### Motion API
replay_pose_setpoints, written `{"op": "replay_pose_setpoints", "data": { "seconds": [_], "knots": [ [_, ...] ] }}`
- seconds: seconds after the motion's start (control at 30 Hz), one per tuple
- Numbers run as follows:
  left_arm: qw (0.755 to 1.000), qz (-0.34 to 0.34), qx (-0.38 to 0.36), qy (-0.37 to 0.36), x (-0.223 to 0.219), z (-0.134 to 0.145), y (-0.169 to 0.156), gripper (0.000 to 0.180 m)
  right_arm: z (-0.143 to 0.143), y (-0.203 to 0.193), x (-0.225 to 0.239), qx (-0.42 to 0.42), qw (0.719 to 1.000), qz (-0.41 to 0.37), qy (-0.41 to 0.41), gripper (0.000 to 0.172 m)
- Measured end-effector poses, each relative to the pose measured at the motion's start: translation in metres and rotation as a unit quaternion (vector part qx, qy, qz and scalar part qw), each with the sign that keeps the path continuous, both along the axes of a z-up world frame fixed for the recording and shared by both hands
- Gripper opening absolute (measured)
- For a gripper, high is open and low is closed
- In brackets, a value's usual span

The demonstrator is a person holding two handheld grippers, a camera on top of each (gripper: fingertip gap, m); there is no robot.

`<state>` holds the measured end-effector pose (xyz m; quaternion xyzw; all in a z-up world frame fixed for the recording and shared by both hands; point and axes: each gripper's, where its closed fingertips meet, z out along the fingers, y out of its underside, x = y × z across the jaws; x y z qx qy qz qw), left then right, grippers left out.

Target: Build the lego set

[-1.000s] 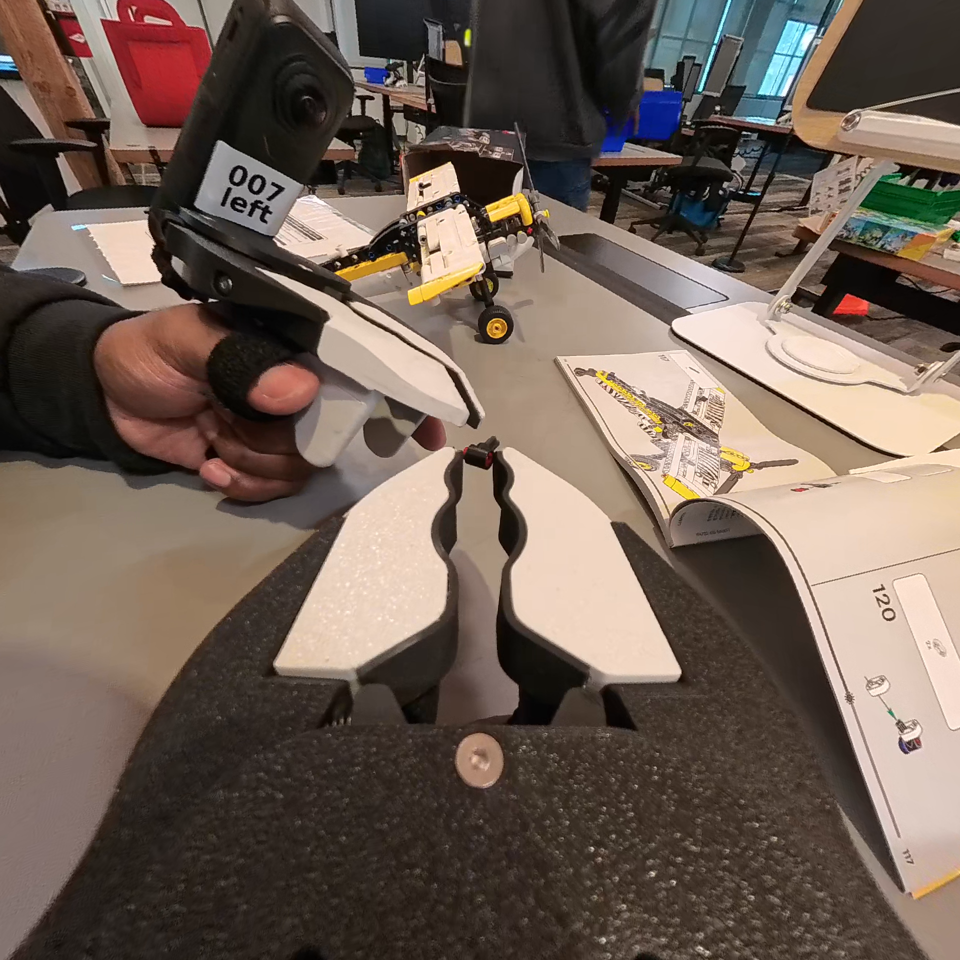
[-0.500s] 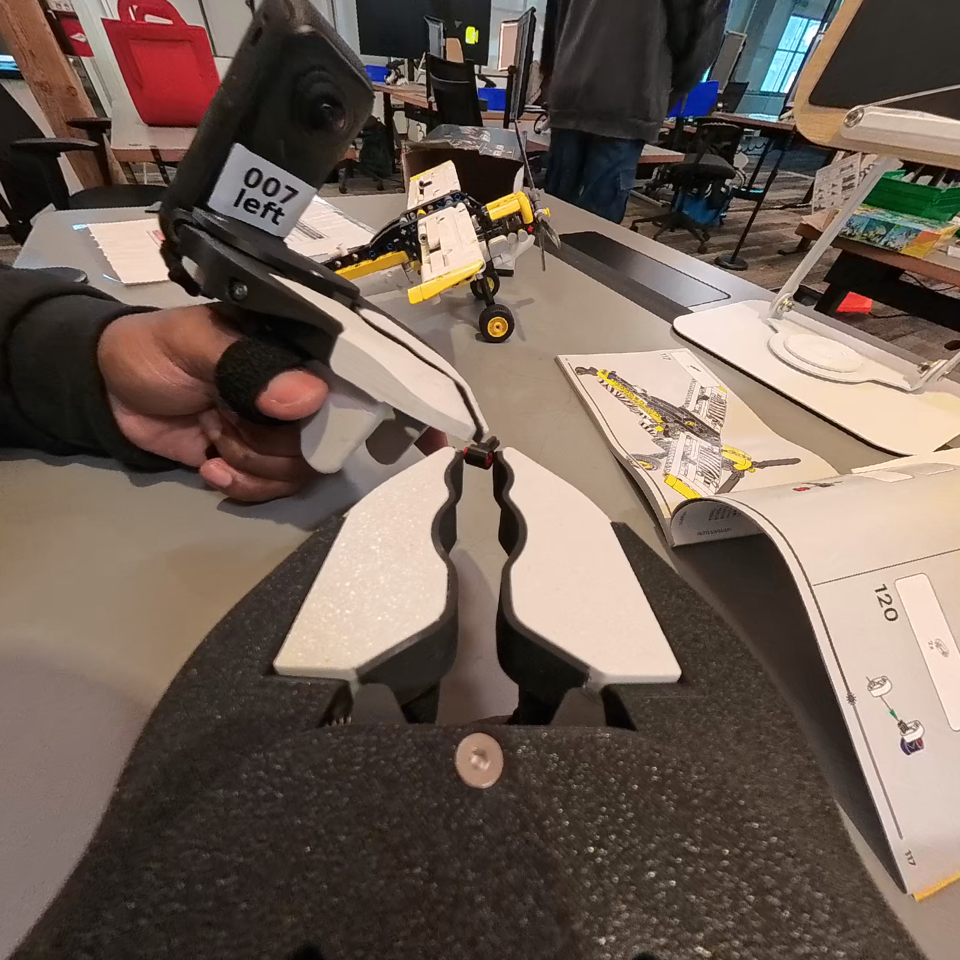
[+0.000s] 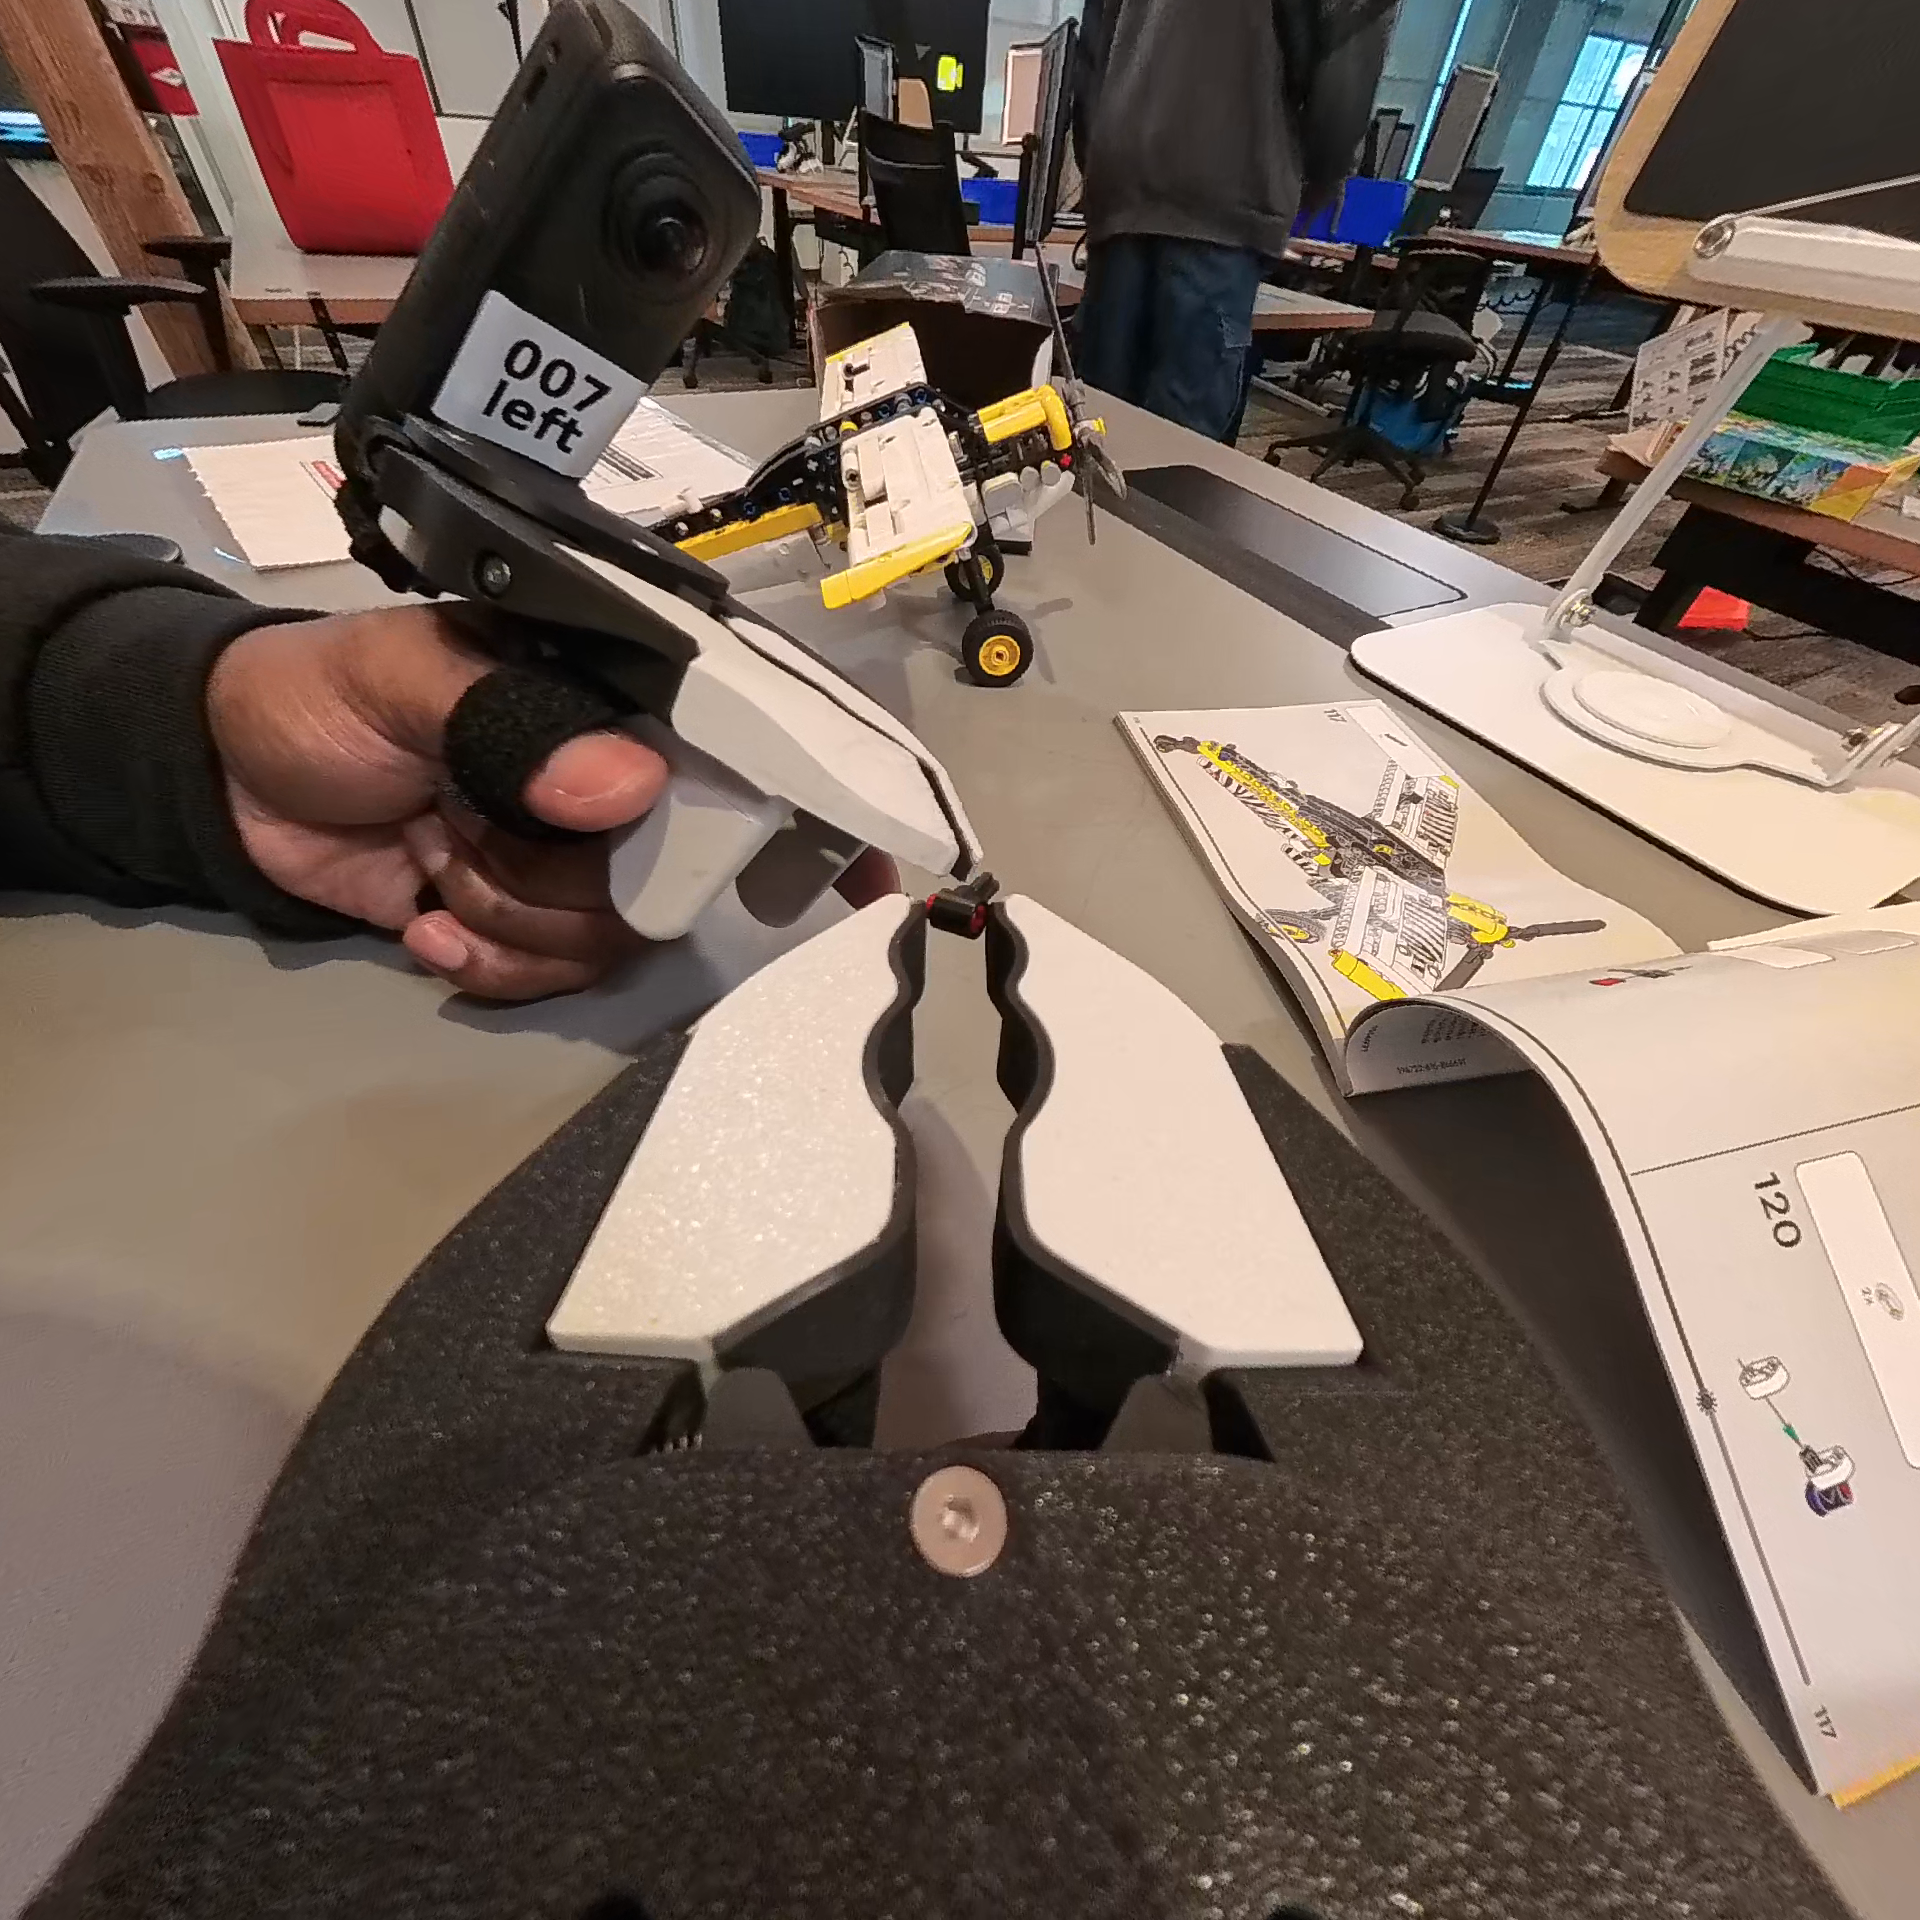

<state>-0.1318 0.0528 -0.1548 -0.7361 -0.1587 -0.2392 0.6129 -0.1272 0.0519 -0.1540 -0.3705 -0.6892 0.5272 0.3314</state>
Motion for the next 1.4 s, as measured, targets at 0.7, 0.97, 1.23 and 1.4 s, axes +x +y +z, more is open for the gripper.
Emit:
{"op": "replay_pose_setpoints", "data": {
  "seconds": [0.7,0.97,1.23,1.4],
  "knots": [
    [0.982,-0.078,0.053,-0.163,0.011,0.015,-0.004,0.011,0.01,-0.01,0.009,-0.01,0.997,0.066,0.037,0.01],
    [0.965,-0.118,0.053,-0.23,0.021,0.015,-0.004,0.011,0.011,-0.012,0.011,-0.001,0.996,0.072,0.048,0.011],
    [0.962,-0.132,0.047,-0.234,0.026,0.014,-0.004,0.011,0.011,-0.015,0.013,0.008,0.995,0.078,0.058,0.01],
    [0.963,-0.133,0.049,-0.231,0.027,0.015,-0.005,0.009,0.011,-0.015,0.014,0.008,0.995,0.079,0.06,0.011]
  ]
}}
